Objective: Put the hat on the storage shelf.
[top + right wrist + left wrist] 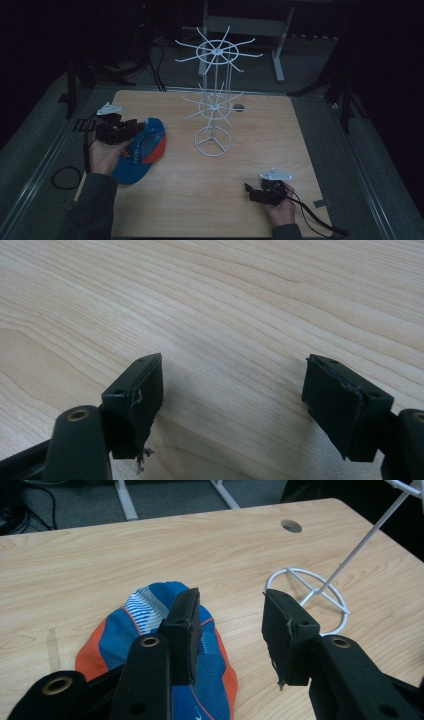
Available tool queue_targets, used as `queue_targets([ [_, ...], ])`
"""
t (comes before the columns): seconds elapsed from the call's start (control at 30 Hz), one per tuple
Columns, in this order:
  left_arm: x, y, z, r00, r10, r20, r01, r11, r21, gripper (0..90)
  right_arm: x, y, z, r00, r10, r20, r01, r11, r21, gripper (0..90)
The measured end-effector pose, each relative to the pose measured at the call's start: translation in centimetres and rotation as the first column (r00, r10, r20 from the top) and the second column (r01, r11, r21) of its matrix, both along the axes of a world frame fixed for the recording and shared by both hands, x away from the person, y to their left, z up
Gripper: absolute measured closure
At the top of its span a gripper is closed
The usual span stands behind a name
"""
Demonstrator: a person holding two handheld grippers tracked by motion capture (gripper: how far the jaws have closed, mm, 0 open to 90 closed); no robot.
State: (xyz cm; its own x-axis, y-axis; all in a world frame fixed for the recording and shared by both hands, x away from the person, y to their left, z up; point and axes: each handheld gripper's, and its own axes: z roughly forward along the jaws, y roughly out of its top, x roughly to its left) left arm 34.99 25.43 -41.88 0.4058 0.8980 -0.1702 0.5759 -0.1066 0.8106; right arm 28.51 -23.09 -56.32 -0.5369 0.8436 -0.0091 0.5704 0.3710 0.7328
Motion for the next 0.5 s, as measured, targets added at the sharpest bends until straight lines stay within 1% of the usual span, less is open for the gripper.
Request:
queue_targets([
  [0.23, -0.03, 0.01, 0.45, 1.0000, -0.005, -0.003, 0.005, 1.0000, -0.002, 59.7, 0.00, 0.00, 0.00, 1.0000, 0.000, 0.000, 0.000, 1.000, 0.000, 24.4],
  [0.37, -0.03, -0.06, 0.85, 0.9999, -0.001, -0.017, 0.002, 0.9997, 0.024, 59.3, 0.00, 0.01, 0.00, 1.0000, 0.000, 0.000, 0.000, 1.000, 0.000, 24.4],
  [0.5, 0.16, 0.05, 0.96, 0.9997, 0.002, -0.025, -0.002, 0.9996, 0.026, 58.6, 0.00, 0.00, 0.00, 1.0000, 0.000, 0.000, 0.000, 1.000, 0.000, 24.3],
])
